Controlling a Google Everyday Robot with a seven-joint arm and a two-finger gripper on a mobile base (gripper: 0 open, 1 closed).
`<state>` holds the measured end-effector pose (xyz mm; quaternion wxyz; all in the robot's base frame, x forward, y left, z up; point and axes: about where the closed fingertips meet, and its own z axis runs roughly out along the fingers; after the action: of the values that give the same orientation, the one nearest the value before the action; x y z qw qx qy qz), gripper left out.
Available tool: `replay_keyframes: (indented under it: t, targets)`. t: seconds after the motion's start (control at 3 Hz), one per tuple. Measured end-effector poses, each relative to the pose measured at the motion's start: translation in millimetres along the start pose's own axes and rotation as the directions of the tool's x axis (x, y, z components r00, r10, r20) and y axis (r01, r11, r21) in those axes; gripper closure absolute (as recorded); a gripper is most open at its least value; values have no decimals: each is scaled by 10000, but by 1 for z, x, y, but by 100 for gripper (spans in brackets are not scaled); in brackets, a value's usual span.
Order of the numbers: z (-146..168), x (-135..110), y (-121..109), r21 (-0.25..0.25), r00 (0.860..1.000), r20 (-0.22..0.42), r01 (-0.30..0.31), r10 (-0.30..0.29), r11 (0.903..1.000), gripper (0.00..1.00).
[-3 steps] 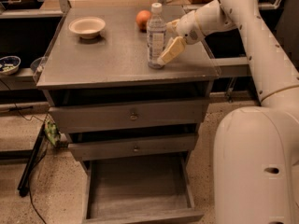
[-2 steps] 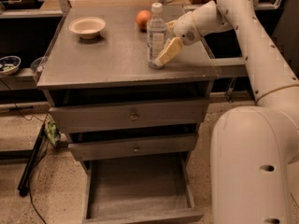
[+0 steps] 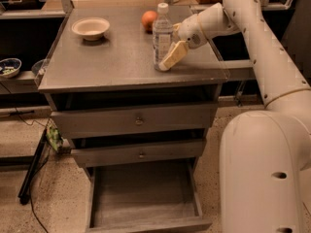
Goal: Place blue plastic bottle into bottom drawer
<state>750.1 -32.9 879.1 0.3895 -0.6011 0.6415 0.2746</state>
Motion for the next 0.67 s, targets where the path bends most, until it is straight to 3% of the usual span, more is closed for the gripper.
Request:
replay_keyframes:
  t: [0.67]
  targets:
    - [4,0,4,-147,9999,99,-21,22,9999,0]
